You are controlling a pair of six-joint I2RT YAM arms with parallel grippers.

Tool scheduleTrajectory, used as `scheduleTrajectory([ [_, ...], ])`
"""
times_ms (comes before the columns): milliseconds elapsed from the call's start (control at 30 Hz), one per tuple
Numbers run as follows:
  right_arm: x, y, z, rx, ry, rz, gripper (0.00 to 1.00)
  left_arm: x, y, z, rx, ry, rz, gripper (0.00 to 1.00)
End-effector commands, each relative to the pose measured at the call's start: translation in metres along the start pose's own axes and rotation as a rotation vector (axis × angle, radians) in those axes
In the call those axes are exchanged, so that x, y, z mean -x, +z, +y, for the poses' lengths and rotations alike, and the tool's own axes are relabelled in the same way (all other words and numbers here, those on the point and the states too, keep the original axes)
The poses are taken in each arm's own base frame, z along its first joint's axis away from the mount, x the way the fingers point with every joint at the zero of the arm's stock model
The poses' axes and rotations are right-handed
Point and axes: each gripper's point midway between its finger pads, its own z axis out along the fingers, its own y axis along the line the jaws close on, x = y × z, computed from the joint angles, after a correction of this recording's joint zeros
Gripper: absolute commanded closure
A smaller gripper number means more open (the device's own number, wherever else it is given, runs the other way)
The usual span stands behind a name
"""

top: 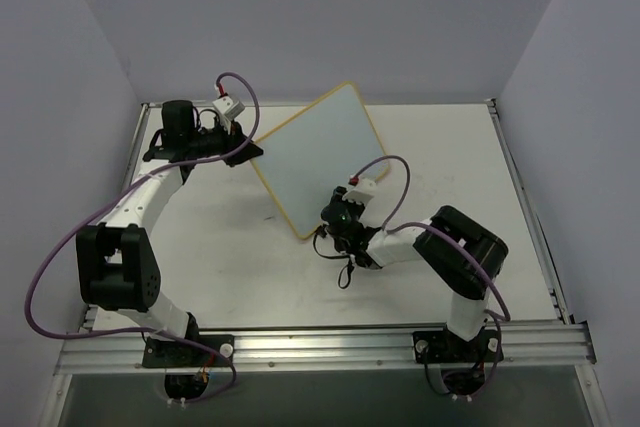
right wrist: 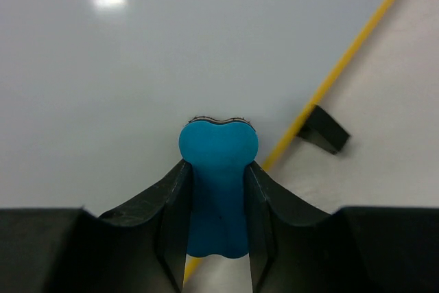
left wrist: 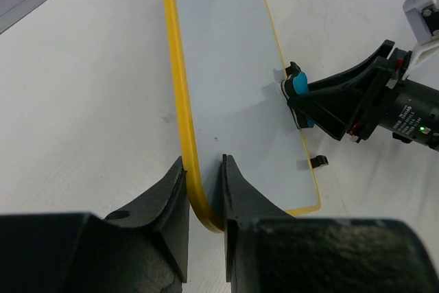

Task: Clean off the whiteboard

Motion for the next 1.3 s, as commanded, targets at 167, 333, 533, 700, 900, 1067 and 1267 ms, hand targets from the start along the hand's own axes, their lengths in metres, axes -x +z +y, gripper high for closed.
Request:
scheduleTrajectory([
  [167, -0.019, -0.022, 0.121, 0.312, -0.069, 0.186, 1.0, 0.012, 0.01, -0.022, -0.091, 0.192, -0.04, 0.98],
  [333, -0.035, -0.015, 0.104, 0.263, -0.065, 0.196, 1.0, 0.012, 0.01, -0.021, -0.091, 0.192, -0.04, 0.98],
  [533, -0.072, -0.007, 0.013, 0.079, -0.065, 0.235, 1.0, 0.014, 0.01, -0.022, -0.091, 0.193, -0.044, 0.98],
  [700, -0.095, -0.013, -0.049, -0.008, -0.077, 0.27, 1.0, 0.014, 0.01, -0.022, -0.09, 0.195, -0.044, 0.98],
  [900, -0.082, -0.007, -0.058, -0.026, -0.067, 0.258, 1.0, 0.012, 0.011, -0.024, -0.092, 0.195, -0.039, 0.98],
  [1067, -0.03, 0.01, -0.033, 0.005, -0.041, 0.2, 1.0, 0.012, 0.011, -0.025, -0.086, 0.199, -0.035, 0.98],
  [1267, 0.031, 0.024, 0.004, 0.087, -0.005, 0.142, 1.0, 0.01, 0.013, -0.024, -0.088, 0.194, -0.03, 0.98],
])
